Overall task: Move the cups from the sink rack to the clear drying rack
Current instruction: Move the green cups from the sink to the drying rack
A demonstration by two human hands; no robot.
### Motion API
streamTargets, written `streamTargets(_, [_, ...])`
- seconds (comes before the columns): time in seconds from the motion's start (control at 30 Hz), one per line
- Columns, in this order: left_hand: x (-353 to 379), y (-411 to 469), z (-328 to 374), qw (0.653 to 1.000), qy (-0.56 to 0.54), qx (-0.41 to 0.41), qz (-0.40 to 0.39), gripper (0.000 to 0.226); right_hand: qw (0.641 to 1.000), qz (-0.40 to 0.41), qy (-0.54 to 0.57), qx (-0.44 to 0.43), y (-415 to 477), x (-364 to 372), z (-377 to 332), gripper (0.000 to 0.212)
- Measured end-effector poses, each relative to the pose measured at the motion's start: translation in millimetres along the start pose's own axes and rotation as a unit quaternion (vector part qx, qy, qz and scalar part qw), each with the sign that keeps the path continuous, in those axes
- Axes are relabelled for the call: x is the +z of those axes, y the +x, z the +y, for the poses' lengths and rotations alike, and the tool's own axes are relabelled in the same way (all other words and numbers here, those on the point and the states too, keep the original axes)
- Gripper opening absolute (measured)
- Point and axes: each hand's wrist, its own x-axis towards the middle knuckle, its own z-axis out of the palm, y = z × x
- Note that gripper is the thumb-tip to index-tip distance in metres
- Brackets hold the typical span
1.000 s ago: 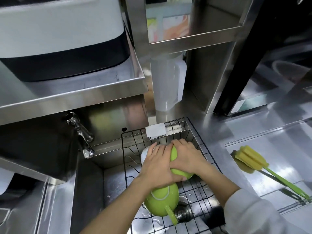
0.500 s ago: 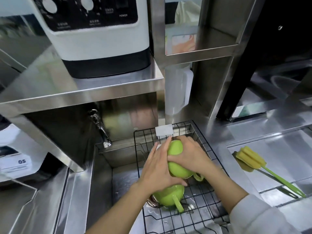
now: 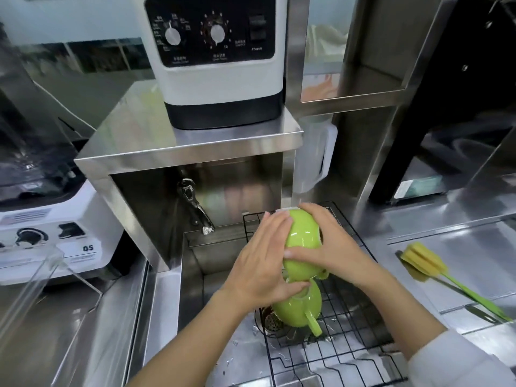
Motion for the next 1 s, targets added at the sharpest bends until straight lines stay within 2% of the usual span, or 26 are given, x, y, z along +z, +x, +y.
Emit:
streamTargets(0.07, [-11, 3, 2, 0.999, 0.01, 0.031, 0.019, 0.101, 0.998, -0.006, 0.063, -0.003, -8, -13, -1, 0.097])
streamTargets(0.2, [-22, 3, 5, 0.998, 0.008, 0.04, 0.04, 0.1, 0.972, -0.032, 0.229, -0.041, -19, -28, 9, 0.08])
streamTargets(0.4, [-11, -6, 11, 0.999, -0.031, -0.004, 0.042, 0.1, 0.935, -0.105, 0.339, -0.007, -31, -18, 29, 0.09])
streamTargets(0.57, [-1, -10, 16, 0.99, -0.102, -0.097, 0.018, 0.107, 0.959, -0.069, 0.276, -0.011, -35, -12, 36, 0.092])
streamTargets(0.67, [4, -15, 13, 0.983, -0.128, -0.127, 0.024, 0.109, 0.979, -0.05, 0.199, 0.0, -33, -14, 33, 0.096])
streamTargets(0.83, [-6, -26, 8, 0.969, -0.161, -0.182, 0.039, 0.109, 0.992, -0.033, 0.122, 0.002, -29, -1, 12, 0.103])
streamTargets(1.0, [-43, -52, -9, 0.966, -0.133, -0.203, 0.085, 0.103, 0.993, -0.076, 0.079, -0.036, -14, 32, -18, 0.101])
